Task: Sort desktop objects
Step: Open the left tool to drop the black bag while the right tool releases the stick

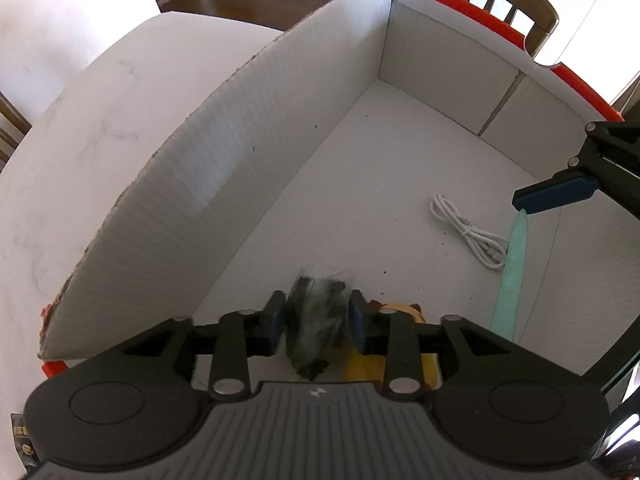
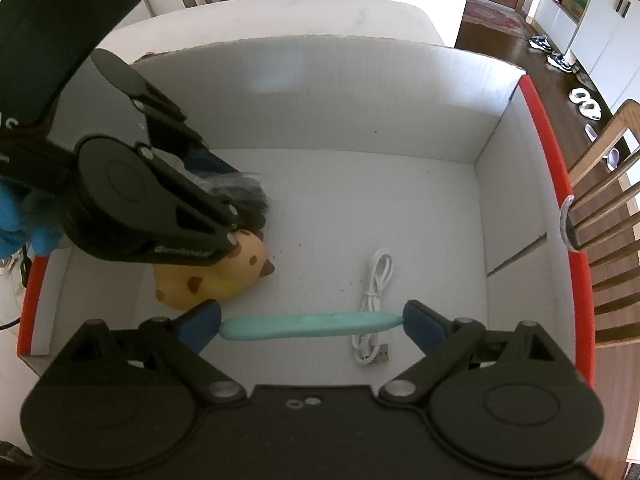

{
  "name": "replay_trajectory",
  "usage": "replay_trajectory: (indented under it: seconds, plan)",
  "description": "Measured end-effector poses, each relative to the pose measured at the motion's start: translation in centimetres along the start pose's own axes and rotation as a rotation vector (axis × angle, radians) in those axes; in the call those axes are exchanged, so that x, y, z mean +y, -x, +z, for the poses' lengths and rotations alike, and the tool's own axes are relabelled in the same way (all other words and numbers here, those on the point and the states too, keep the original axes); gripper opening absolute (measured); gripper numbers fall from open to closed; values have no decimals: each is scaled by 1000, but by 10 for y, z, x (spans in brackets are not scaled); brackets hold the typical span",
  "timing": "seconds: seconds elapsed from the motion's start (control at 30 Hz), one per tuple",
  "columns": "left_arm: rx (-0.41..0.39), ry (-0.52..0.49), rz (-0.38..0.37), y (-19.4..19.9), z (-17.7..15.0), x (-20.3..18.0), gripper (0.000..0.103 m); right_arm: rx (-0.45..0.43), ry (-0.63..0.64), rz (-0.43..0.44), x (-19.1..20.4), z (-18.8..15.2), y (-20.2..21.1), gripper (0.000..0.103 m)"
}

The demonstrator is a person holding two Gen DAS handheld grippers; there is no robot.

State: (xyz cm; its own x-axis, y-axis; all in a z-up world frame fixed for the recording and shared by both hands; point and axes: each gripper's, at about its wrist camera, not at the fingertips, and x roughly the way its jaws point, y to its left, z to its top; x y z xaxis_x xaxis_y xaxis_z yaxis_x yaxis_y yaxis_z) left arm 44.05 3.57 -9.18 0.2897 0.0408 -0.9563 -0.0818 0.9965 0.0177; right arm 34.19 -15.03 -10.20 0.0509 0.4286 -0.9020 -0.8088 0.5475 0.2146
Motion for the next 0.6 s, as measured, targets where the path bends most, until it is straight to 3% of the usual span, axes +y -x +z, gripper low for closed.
replay_trajectory:
  seconds: [0.07, 0.6]
  plan:
    - [-26, 4, -21, 5, -1, 1, 60, -7, -3, 0, 0, 0, 3, 98]
    - [-179, 43, 6, 57, -19, 2, 61, -126, -6, 24, 1, -15, 54, 98]
